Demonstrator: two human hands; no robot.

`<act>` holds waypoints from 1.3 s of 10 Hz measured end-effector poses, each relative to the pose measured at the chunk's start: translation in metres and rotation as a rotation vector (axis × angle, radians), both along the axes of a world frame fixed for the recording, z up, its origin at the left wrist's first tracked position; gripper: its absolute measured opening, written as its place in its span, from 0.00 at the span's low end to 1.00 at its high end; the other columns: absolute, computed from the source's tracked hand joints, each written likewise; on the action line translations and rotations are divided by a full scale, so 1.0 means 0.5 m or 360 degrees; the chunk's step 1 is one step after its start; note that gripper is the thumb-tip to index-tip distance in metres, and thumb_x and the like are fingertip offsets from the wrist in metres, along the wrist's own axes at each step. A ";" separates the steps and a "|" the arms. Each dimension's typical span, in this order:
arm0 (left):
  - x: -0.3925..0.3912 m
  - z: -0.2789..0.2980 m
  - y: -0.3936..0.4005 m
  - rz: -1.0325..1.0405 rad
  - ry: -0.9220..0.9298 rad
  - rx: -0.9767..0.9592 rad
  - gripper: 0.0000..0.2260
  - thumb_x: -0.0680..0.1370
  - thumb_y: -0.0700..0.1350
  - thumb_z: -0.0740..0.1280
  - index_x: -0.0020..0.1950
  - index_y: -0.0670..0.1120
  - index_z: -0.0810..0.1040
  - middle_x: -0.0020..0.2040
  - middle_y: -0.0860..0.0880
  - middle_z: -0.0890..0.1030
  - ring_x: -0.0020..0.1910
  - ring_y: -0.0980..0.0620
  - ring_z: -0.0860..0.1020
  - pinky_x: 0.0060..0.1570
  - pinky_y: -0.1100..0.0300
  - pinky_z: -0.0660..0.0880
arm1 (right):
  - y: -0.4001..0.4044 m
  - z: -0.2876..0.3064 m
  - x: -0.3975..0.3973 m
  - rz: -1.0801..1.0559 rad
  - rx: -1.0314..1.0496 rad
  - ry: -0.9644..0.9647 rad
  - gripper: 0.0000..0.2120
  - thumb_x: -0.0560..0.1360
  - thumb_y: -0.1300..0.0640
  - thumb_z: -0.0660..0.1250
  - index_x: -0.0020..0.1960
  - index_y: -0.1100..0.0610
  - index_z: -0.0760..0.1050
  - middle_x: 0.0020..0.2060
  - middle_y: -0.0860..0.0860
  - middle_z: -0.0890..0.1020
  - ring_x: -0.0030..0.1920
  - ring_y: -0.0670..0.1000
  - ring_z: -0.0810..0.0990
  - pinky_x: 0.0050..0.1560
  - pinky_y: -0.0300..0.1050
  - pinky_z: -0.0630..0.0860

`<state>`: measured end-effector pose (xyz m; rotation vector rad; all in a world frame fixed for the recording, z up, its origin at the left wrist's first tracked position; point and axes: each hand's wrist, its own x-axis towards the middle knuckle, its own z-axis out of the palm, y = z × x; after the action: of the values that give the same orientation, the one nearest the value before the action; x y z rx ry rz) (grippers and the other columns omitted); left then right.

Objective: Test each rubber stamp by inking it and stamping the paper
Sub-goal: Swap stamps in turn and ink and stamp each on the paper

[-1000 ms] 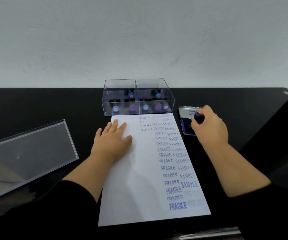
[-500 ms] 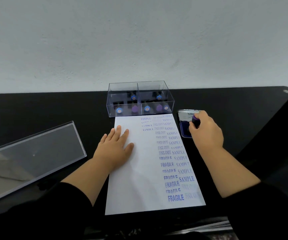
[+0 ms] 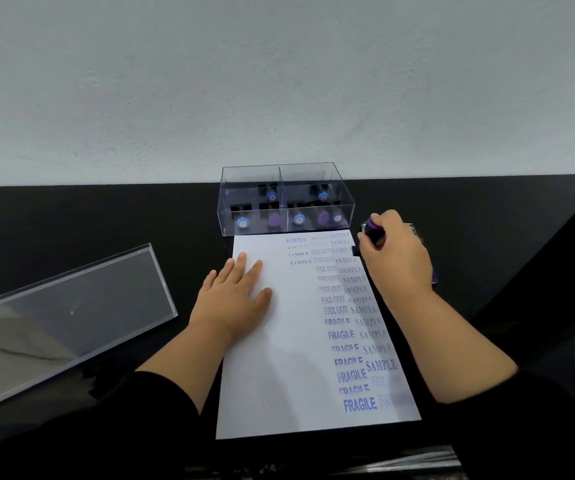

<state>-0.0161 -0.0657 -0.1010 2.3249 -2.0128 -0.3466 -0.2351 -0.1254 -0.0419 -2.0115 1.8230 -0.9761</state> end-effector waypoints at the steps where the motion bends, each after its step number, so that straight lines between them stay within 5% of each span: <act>1: 0.000 0.000 0.000 0.0005 0.0018 -0.0006 0.25 0.82 0.58 0.45 0.78 0.56 0.44 0.78 0.53 0.40 0.77 0.55 0.40 0.73 0.55 0.38 | 0.000 -0.003 0.041 0.0100 -0.0022 -0.0058 0.09 0.77 0.52 0.63 0.56 0.53 0.70 0.48 0.50 0.78 0.43 0.51 0.76 0.40 0.48 0.75; 6: 0.008 -0.008 -0.008 0.0003 0.0015 0.0004 0.25 0.82 0.59 0.45 0.78 0.57 0.43 0.78 0.54 0.38 0.76 0.55 0.39 0.73 0.55 0.37 | 0.004 -0.070 0.134 0.0303 0.0071 -0.0068 0.11 0.77 0.52 0.65 0.58 0.52 0.73 0.48 0.46 0.79 0.41 0.45 0.71 0.40 0.40 0.65; 13: 0.009 -0.007 -0.008 -0.0003 0.0037 0.0015 0.25 0.82 0.59 0.46 0.78 0.57 0.43 0.78 0.53 0.38 0.76 0.55 0.39 0.73 0.54 0.37 | 0.007 -0.080 0.147 0.0307 0.0040 0.0071 0.07 0.77 0.54 0.64 0.54 0.53 0.73 0.47 0.49 0.79 0.45 0.53 0.76 0.42 0.47 0.74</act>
<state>-0.0117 -0.0698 -0.1044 2.3135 -2.0071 -0.3819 -0.1616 -0.1221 -0.0821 -2.1617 1.6165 -0.8550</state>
